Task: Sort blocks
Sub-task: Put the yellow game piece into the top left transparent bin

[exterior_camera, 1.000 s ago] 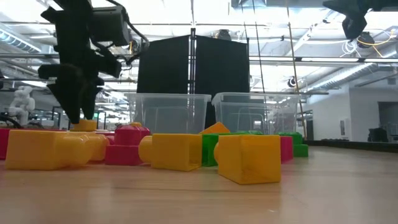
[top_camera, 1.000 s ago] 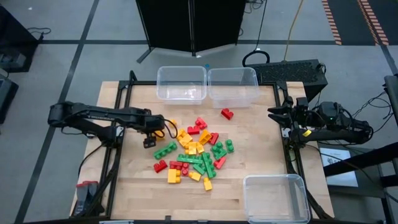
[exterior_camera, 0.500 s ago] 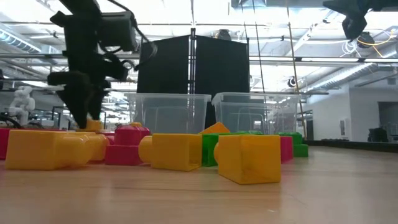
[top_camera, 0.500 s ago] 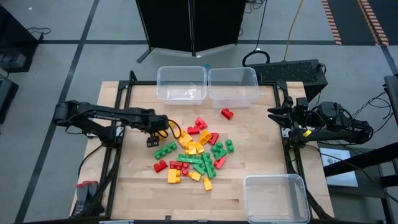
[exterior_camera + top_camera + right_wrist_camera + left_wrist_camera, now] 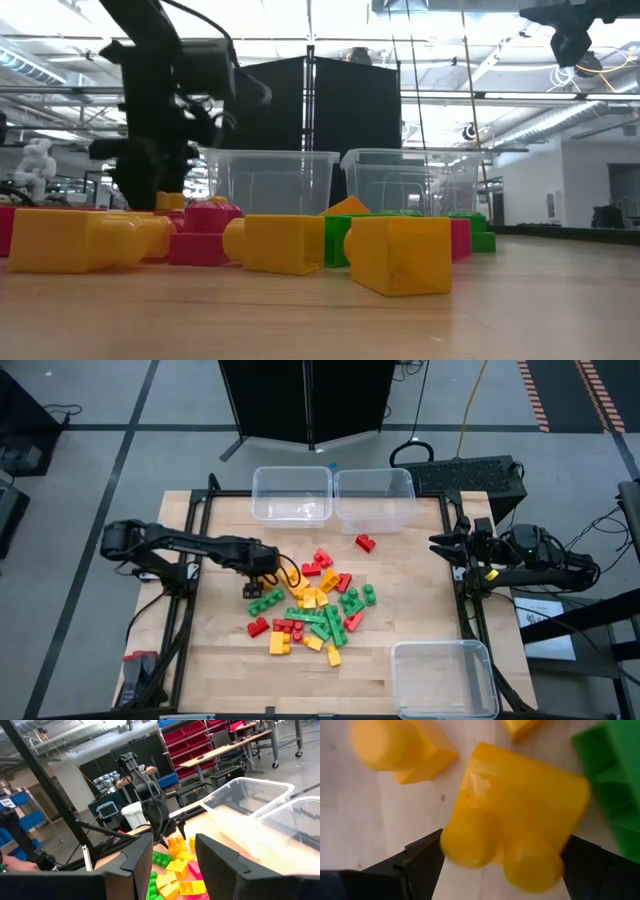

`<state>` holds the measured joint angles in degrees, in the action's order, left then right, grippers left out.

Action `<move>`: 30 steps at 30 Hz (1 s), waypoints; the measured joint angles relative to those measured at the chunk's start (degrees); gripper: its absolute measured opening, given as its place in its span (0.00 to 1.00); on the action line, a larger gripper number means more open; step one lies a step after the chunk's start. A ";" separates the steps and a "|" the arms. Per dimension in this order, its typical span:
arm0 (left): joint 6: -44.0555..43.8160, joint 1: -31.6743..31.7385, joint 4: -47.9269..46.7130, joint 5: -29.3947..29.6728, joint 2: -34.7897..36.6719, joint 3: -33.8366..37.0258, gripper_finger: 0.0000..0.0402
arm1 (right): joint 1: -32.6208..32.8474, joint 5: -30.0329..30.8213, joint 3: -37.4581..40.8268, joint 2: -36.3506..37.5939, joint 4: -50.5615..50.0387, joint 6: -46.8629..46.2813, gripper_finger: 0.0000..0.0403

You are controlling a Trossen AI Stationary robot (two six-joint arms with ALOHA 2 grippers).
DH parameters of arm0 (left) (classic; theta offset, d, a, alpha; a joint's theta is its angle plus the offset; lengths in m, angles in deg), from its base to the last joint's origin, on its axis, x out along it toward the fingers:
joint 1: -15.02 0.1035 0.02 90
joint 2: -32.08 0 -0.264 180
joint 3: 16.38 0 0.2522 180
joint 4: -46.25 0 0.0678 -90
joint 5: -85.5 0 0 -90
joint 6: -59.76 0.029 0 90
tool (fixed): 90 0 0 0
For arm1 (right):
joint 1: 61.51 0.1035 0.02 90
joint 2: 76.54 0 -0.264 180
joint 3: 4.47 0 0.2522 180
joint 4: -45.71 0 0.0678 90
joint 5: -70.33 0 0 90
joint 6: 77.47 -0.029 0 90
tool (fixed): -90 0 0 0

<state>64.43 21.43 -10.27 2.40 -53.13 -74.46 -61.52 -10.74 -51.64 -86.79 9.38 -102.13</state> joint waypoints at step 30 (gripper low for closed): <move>-11.59 -0.90 -4.62 4.07 4.43 -6.08 0.70 | 0.00 0.01 0.00 0.01 -0.02 -0.15 0.36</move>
<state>52.84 20.53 -14.89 6.46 -48.70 -80.53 -61.52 -10.74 -51.64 -86.78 9.36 -102.29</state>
